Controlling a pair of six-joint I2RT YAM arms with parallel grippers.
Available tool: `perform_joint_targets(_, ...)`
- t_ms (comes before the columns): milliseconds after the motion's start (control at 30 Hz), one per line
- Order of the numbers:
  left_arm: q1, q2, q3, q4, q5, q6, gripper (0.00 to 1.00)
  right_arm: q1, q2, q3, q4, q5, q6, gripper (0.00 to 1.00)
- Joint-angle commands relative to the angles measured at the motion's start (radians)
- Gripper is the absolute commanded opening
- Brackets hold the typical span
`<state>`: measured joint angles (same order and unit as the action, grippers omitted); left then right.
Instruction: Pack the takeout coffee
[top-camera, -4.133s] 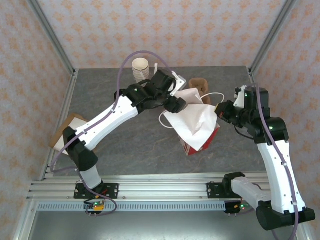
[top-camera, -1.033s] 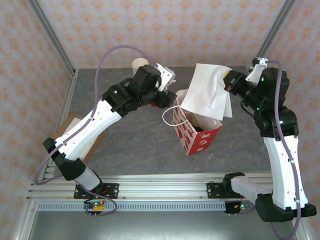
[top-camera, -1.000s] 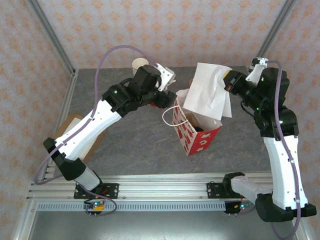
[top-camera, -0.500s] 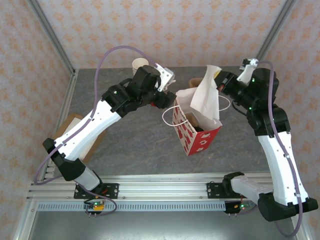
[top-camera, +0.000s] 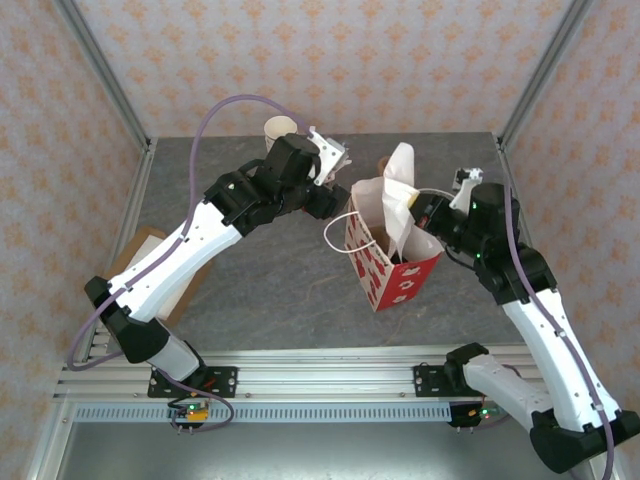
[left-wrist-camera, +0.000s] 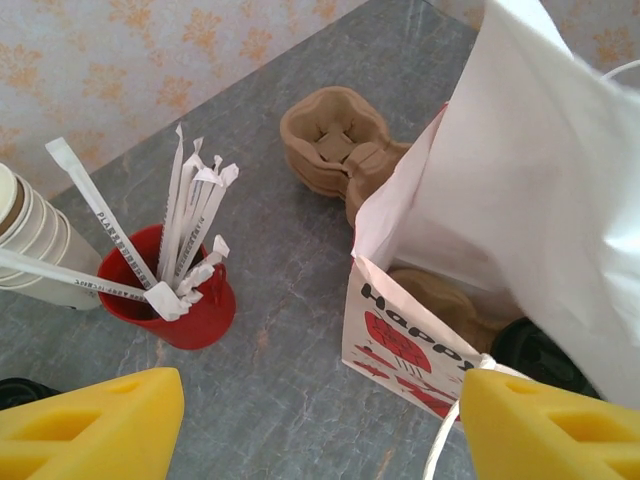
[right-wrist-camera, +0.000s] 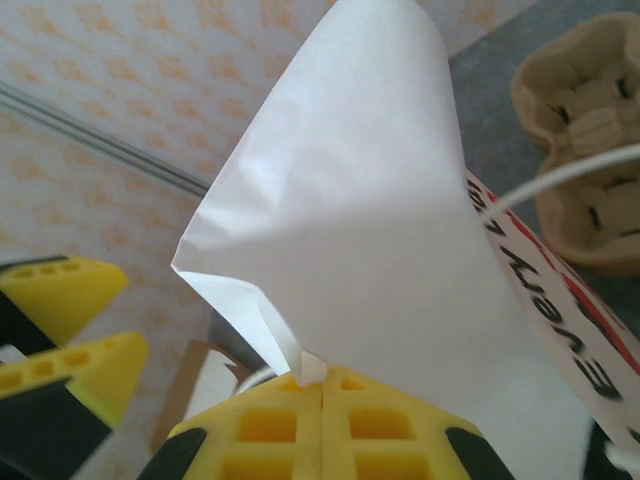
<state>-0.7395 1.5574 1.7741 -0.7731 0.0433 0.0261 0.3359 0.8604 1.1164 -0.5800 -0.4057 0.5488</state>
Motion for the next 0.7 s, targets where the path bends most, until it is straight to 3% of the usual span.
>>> perform_joint_targets(0, 0.005, -0.038, -0.013, 0.027, -0.012, -0.004, 0.74, 0.004, -0.043, 0.02, -0.154, 0.04, -0.094, 0.1)
perform_joint_targets(233, 0.005, -0.066, -0.045, 0.032, -0.017, -0.011, 0.73, 0.004, -0.08, 0.123, -0.329, 0.094, -0.209, 0.43)
perform_joint_targets(367, 0.005, -0.097, -0.075, 0.04, -0.03, -0.014, 0.74, 0.005, -0.05, 0.186, -0.34, 0.075, -0.276, 0.51)
perform_joint_targets(500, 0.006, -0.13, -0.118, 0.047, -0.05, -0.023, 0.74, 0.005, 0.018, 0.208, -0.312, 0.057, -0.323, 0.51)
perform_joint_targets(667, 0.015, -0.193, -0.208, 0.081, -0.072, -0.042, 0.74, 0.01, 0.148, 0.246, -0.31, 0.014, -0.355, 0.37)
